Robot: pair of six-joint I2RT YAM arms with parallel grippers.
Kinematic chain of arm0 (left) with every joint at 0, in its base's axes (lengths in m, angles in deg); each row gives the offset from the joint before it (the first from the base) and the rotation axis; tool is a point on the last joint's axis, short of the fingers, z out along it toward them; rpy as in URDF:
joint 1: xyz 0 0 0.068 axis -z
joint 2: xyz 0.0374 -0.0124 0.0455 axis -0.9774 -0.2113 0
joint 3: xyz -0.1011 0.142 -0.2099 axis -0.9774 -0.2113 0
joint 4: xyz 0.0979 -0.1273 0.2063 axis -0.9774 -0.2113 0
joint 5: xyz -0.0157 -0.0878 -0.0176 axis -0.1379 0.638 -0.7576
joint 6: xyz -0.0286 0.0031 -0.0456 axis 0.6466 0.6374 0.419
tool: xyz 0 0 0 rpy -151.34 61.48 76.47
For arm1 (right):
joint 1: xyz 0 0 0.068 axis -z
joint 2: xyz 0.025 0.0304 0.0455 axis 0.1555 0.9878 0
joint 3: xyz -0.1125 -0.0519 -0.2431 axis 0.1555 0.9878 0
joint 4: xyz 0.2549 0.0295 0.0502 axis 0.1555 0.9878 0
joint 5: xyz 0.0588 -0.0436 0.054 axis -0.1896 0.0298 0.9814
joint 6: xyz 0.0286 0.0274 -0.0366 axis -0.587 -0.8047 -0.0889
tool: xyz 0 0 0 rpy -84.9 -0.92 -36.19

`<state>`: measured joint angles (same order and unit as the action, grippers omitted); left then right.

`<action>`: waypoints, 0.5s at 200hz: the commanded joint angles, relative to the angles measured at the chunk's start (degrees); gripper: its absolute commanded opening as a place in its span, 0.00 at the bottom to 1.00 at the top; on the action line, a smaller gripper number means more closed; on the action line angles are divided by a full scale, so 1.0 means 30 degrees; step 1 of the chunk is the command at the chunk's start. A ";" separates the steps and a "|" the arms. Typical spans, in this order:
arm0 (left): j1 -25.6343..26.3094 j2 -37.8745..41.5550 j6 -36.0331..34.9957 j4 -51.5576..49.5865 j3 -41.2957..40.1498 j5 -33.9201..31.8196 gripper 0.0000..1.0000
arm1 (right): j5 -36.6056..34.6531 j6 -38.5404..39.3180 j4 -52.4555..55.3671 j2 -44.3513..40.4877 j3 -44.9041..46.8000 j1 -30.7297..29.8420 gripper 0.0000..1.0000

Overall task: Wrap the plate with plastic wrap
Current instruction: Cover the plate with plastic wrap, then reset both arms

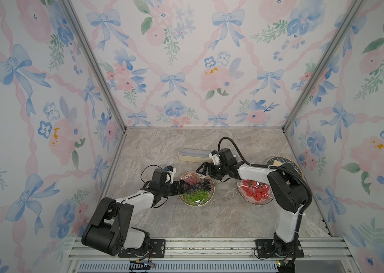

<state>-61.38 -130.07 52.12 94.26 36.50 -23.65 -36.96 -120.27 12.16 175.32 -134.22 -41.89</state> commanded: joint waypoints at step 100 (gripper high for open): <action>-0.2260 0.7840 -0.2933 0.3110 -0.0286 -1.4607 0.98 | -0.9990 0.7320 0.5315 -1.5836 0.6609 0.6980 0.97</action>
<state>-67.47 -106.81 46.41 98.13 36.50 -54.14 -60.81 -102.50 25.67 133.33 -120.82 -27.91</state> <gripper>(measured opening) 0.979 0.970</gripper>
